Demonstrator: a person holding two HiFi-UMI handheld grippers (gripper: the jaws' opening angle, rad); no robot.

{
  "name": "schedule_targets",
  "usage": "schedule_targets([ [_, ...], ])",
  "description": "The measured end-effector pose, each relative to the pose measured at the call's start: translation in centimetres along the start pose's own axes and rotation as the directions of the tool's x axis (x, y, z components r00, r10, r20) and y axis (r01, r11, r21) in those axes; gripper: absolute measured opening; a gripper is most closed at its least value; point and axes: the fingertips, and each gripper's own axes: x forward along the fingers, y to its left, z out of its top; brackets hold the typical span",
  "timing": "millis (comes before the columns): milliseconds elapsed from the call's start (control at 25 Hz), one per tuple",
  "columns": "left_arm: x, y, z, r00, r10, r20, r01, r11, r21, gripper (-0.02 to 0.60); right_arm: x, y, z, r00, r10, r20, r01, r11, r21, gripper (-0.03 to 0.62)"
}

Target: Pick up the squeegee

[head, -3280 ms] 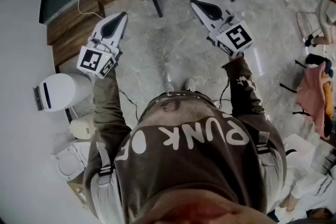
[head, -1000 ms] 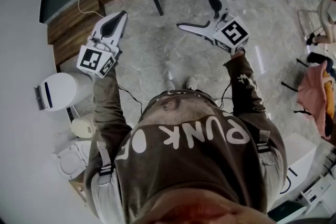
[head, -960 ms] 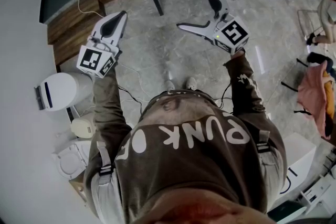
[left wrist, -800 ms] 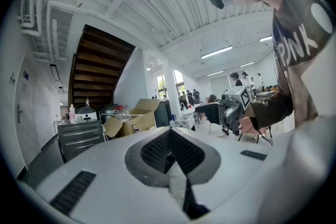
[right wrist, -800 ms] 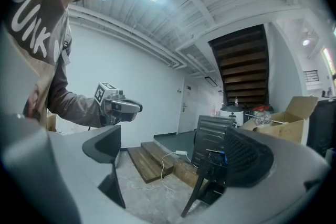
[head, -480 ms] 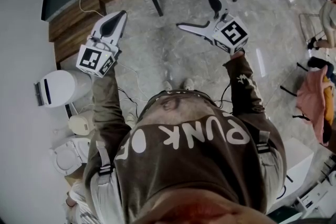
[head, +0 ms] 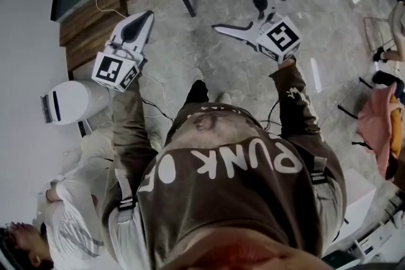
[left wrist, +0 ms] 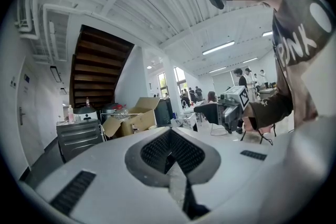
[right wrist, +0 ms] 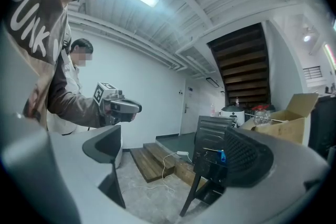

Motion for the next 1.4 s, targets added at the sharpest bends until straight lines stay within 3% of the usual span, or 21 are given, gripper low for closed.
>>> schedule_targets([
  [400,4.4,4.6,-2.1,1.0,-0.02,0.003,0.02,1.0,-0.018,0.002,3.3,-5.2,-2.2,0.999,-0.031,-0.022,0.031,0.999,0.024,0.594],
  [1400,15.8,26.3,-11.3,0.997,-0.071,-0.038,0.067,0.993,-0.101,0.002,24.5,-24.2,-9.1,0.985,-0.121,-0.122,0.136,0.983,0.123,0.591],
])
